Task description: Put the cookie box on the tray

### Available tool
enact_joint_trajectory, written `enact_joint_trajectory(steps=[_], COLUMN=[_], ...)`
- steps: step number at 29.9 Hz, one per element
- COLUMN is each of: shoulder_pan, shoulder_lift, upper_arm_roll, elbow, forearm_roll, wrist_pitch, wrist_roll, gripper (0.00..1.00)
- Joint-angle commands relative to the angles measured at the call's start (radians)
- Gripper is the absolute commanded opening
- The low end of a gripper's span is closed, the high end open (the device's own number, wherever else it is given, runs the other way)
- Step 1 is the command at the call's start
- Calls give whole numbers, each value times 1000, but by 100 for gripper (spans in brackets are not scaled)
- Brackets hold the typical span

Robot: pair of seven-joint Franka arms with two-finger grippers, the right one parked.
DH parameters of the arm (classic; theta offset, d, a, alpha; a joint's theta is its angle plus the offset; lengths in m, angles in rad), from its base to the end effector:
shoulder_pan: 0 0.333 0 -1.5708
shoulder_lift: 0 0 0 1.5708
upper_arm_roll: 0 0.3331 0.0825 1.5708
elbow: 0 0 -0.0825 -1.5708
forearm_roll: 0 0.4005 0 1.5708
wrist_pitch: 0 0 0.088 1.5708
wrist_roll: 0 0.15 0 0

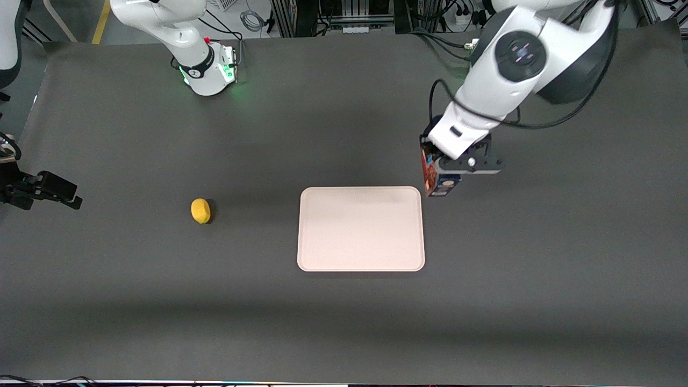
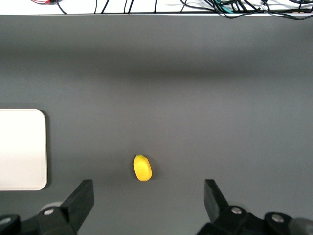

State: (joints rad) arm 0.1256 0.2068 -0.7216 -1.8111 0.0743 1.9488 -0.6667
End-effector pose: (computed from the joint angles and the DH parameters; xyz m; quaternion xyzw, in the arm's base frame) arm 0.5275 -0.3262 0.4174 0.9991 0.0260 -0.0264 0.0224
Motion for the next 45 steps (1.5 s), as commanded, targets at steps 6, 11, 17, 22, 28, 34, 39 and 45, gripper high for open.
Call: enact_joint_trajectory(steps=[6,11,17,22,28,34,39,45], shoulder_pan=[-44,-44,-52,-61,-86,-106,-123,-132], shoulder_lift=[187,276,345,410,451,467,468,476], upper_arm_roll=[1,2,5,8,8,8,8,10], elbow=[38,99,119,147,153,157,157,164], forearm_roll=[140,194,258,314,360,380,407,435], wrist_pitch=[140,147,148,148,150,150,162,200], wrist_roll=[-99,-116,-142,-197,-244,-263,-263,-263], gripper=[21,21,21,22,22,22,22,22])
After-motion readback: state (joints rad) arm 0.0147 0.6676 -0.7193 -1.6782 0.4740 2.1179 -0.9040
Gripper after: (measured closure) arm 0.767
